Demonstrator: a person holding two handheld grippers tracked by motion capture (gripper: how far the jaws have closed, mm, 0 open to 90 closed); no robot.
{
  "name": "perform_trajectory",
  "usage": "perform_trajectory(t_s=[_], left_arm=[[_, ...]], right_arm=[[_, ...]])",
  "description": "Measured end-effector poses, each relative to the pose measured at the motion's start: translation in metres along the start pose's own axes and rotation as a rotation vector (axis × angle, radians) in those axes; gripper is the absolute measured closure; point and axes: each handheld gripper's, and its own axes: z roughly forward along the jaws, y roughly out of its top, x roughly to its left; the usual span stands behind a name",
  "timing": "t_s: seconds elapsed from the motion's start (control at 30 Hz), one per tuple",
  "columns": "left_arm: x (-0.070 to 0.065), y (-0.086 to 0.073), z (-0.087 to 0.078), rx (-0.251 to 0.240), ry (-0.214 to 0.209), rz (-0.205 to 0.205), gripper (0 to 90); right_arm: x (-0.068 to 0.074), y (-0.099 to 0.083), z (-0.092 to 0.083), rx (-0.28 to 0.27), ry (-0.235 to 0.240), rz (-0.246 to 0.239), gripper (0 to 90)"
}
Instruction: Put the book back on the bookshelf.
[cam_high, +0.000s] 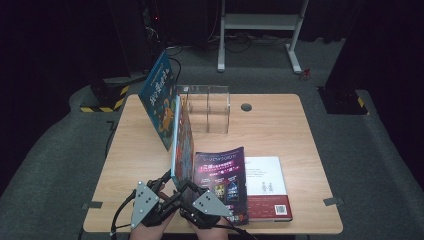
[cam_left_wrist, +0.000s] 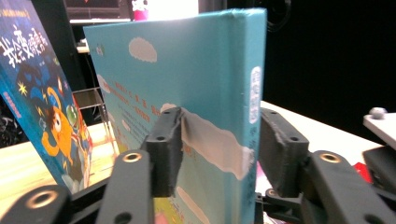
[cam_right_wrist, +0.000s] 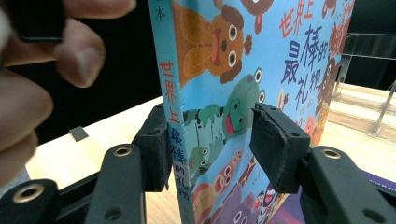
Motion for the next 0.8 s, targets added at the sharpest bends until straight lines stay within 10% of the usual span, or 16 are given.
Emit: perform_trajectory(t_s=[0.17,0.3,0.8], left_arm=[[-0.002,-0.002,0.007,0.006,0.021,0.01,37.8],[-0.002,-0.002,0.008,0.001,0.051,0.014,51.5],[-0.005,-0.004,0.006,-0.003,0.085,0.014,57.0]], right_arm=[[0.001,0.0,0.001,0.003,0.002,0.0,49.6],[0.0,0.0,0.001,0.0,-0.003,0.004,49.6],[0.0,-0.004,-0.014,0.015,0.011,0.014,47.7]])
